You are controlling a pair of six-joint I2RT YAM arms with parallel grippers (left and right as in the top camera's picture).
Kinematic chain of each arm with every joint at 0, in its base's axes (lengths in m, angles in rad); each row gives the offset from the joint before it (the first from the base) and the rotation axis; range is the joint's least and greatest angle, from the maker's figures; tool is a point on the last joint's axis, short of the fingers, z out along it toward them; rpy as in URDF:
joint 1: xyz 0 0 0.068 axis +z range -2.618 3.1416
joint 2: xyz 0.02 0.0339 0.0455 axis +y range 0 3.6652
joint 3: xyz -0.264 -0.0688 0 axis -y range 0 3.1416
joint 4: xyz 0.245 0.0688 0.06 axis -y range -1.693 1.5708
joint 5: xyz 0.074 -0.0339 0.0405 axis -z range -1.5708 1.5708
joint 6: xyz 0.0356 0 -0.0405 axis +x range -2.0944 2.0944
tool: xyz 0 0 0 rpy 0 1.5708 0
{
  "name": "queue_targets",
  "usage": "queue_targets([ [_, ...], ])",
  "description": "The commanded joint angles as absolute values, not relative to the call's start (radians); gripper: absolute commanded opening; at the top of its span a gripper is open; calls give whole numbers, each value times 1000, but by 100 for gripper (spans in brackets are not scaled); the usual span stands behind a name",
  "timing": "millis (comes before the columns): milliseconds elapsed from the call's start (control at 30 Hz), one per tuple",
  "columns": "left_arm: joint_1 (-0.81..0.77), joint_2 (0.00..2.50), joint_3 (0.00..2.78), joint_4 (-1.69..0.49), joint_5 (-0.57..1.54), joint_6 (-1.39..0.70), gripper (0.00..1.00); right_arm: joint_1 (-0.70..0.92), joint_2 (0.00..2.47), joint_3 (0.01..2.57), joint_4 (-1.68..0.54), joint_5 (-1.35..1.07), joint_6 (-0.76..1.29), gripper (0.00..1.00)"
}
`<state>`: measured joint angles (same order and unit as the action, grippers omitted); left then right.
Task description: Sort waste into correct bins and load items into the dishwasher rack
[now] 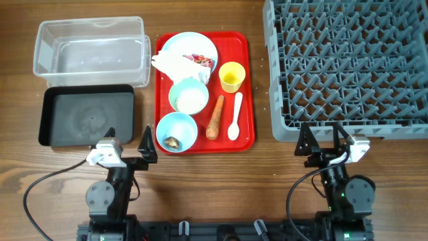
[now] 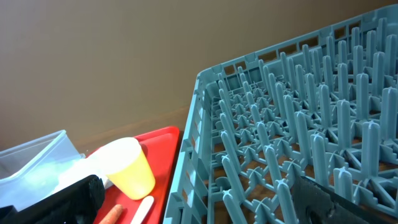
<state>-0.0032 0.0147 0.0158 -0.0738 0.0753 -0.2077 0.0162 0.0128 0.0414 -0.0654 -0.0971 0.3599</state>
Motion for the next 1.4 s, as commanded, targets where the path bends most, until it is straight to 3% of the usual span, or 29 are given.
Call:
queue_targets([
  [0,5,7,6,-73,47,-217,100,14,10,37,-62,-106,343,100],
  [1367,5,7,6,-13,36,-217,100,14,10,37,10,-75,382,100],
])
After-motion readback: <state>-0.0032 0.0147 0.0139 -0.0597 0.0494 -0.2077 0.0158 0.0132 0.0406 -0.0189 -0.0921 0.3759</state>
